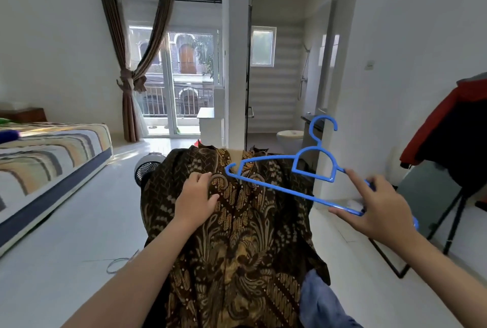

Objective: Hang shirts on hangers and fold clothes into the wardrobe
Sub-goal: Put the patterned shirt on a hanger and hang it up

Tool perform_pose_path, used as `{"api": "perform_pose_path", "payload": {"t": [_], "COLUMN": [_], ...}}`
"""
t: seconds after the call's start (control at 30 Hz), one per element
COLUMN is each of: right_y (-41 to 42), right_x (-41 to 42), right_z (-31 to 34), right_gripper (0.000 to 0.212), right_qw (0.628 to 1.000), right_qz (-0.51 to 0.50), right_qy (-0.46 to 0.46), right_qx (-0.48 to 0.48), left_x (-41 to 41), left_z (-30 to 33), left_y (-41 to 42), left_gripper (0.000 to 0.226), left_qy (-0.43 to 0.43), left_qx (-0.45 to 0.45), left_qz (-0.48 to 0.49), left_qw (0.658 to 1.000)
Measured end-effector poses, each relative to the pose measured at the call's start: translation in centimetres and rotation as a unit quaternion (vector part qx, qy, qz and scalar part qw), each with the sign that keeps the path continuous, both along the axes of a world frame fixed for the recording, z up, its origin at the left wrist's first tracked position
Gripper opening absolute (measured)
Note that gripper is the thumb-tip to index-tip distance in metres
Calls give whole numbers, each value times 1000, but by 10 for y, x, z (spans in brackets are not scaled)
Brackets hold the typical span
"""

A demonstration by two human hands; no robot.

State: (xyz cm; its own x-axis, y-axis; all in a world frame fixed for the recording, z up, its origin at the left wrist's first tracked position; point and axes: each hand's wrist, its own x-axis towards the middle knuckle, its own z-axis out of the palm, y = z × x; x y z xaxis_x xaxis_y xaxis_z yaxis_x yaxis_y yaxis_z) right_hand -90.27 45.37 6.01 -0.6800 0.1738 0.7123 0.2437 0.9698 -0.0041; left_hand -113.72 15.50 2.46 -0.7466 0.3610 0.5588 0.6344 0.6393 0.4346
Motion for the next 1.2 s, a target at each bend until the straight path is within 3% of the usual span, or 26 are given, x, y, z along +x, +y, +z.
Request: {"api": "perform_pose_path", "payload": {"t": [0.3,0.7,0.9,1.13,1.2], "right_y": [24,27,20,15,14], "right_x": [-29,-72,-87,-97,-100], "right_z": [-17,-29,-36,-44,-47], "right_gripper": [90,93,92,93,93], "right_qw": [999,996,995,995,995], "right_qz": [22,63,71,65,61], "right_qy": [-22,-23,-34,-46,-44], "right_qx": [-33,-51,-55,-64,-66], "left_x": [-33,-55,-28,-12,-14], "left_z": [-35,-49,-74,-104,-99], "left_y": [33,23,10,-10,-11], "left_gripper": [45,43,41,39,36], "left_qy": [-121,-106,-129,-233,-230], "left_qx": [28,129,100,-22,-4], "left_qz": [123,93,64,88,83], "left_qw": [985,982,985,968,970]}}
